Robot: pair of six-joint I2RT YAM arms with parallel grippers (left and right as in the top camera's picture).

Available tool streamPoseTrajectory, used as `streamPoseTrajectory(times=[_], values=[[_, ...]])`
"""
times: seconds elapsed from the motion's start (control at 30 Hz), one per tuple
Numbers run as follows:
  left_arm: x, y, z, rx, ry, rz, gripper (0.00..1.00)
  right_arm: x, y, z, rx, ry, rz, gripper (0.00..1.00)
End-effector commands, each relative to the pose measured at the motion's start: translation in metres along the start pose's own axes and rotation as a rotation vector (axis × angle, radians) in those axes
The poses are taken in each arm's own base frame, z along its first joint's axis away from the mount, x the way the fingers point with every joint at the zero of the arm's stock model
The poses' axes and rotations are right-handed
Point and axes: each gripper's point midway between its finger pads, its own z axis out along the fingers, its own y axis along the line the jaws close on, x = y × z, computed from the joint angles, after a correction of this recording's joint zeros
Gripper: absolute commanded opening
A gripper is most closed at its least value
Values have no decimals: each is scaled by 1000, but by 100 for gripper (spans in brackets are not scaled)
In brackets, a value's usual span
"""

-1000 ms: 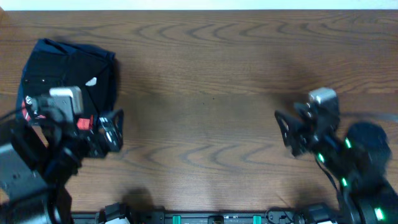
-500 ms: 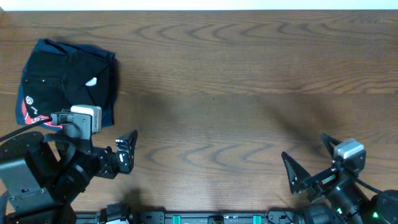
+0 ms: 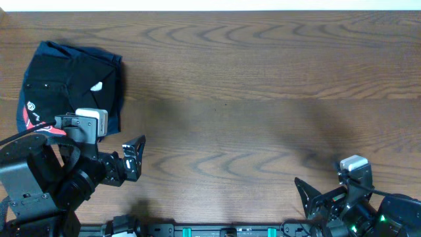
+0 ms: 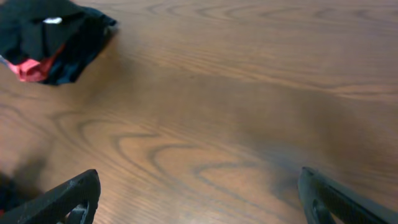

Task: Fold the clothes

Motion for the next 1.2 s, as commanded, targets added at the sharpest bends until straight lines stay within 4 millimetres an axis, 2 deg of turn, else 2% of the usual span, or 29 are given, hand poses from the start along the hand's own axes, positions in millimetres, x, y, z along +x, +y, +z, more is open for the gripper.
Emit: streamPoseTrajectory(times=[0.0,0.13,0.3,0.47,0.8,0.87,1.17], values=[[-1,0,-2,-6,-2,18,98,-4,-16,1,88,-61,-26,99],[-1,0,-2,-6,-2,18,98,-27,-30,10,142,-267,-45,99],[-1,0,-2,-6,-3,18,98,-31,-48,29,184,-456,-70,99],[-1,0,-2,-6,-3,18,98,-24,-63,60,194,-489,-73,99],[-1,0,-2,-6,-2,18,98,13,-83,114,182,-527,-84,99],[-1,0,-2,-6,-3,18,98,18,-84,117,185,-501,-77,99],[-1,0,-2,-6,-2,18,98,19,-83,117,183,-499,-77,99]])
